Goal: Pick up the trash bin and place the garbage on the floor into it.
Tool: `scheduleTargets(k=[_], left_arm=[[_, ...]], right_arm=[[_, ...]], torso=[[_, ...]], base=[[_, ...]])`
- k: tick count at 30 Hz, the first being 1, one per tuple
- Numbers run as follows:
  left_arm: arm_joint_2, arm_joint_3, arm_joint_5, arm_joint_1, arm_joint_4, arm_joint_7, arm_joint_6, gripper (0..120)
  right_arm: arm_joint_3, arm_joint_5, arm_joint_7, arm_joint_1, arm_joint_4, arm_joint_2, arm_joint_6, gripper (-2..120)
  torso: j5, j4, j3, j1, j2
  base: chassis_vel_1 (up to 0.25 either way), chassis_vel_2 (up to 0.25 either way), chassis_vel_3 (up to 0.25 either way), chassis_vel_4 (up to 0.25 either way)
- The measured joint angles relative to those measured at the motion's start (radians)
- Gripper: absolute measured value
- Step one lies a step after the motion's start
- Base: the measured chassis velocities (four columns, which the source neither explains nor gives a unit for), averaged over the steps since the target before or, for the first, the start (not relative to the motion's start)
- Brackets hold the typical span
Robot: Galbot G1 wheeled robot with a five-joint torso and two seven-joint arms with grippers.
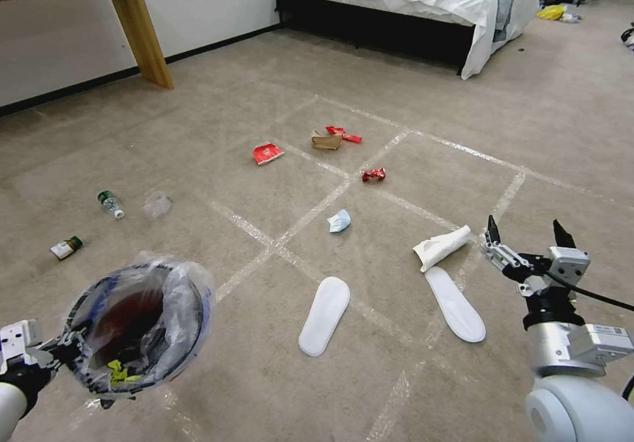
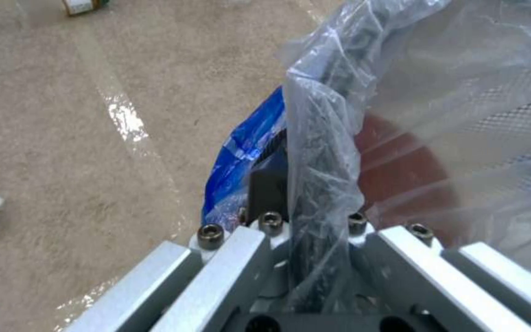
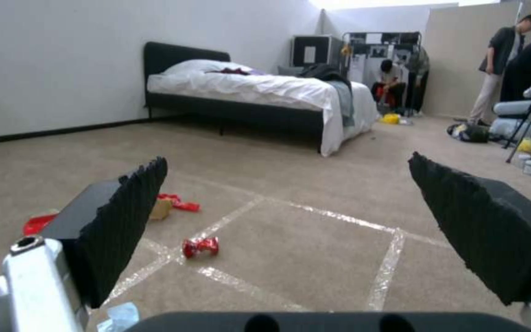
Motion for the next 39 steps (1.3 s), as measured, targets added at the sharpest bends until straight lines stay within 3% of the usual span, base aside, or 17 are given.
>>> scheduleTargets(k=[8, 16, 20, 22, 23, 25, 30, 32, 39], left_arm=[[-0.012, 0.005, 0.011, 0.005, 0.003, 0.000, -0.001, 1], [-0.023, 0.003, 0.024, 0.007, 0.006, 0.000, -0.002, 1], [-0.030, 0.005, 0.033, 0.007, 0.008, 0.000, -0.002, 1], [-0.039, 0.005, 0.039, 0.008, 0.009, 0.000, -0.002, 1], [-0.039, 0.005, 0.039, 0.008, 0.009, 0.000, -0.002, 1], [-0.053, 0.005, 0.048, 0.008, 0.014, 0.000, -0.002, 1], [-0.078, 0.008, 0.068, 0.011, 0.021, 0.001, -0.005, 1], [-0.092, 0.008, 0.078, 0.013, 0.024, 0.002, -0.006, 1], [-0.120, -0.006, 0.091, 0.034, 0.024, 0.009, -0.017, 1]], right_arm=[[-0.043, -0.004, 0.030, 0.015, 0.014, -0.024, -0.113, 100], [-0.124, 0.121, 0.080, 0.061, 0.001, -0.070, -0.232, 100], [-0.203, 0.205, 0.152, 0.117, -0.027, -0.135, -0.344, 100], [-0.289, 0.296, 0.239, 0.169, -0.051, -0.162, -0.447, 100], [-0.289, 0.296, 0.239, 0.169, -0.051, -0.162, -0.447, 100], [-0.390, 0.418, 0.341, 0.230, -0.086, -0.169, -0.550, 100], [-0.550, 0.537, 0.444, 0.337, -0.205, -0.154, -0.609, 100], [-0.650, 0.608, 0.506, 0.429, -0.317, -0.113, -0.628, 100], [-0.811, 0.665, 0.612, 0.578, -0.530, -0.011, -0.632, 100]], torso=[[0.0000, -0.0001, 0.000, 0.000, 0.000], [0.0000, -0.0004, 0.000, 0.000, 0.000], [-0.0001, 0.0003, 0.000, 0.000, 0.000], [-0.0001, -0.0002, 0.000, 0.000, 0.000], [-0.0001, -0.0002, 0.000, 0.000, 0.000], [-0.0001, -0.0001, 0.000, 0.000, 0.000], [-0.0003, -0.0001, 0.000, 0.000, 0.000], [-0.0003, 0.0000, 0.000, 0.000, 0.000], [-0.0003, 0.0001, 0.000, 0.000, 0.000]], base=[[-0.026, 0.015, 0.017, -0.019], [0.000, 0.000, 0.000, 0.000], [0.000, 0.000, 0.000, 0.000], [0.000, 0.000, 0.000, 0.000], [0.000, 0.000, 0.000, 0.000], [0.000, 0.000, 0.000, 0.000], [0.000, 0.000, 0.000, 0.000], [0.000, 0.000, 0.000, 0.000], [0.000, 0.000, 0.000, 0.000]])
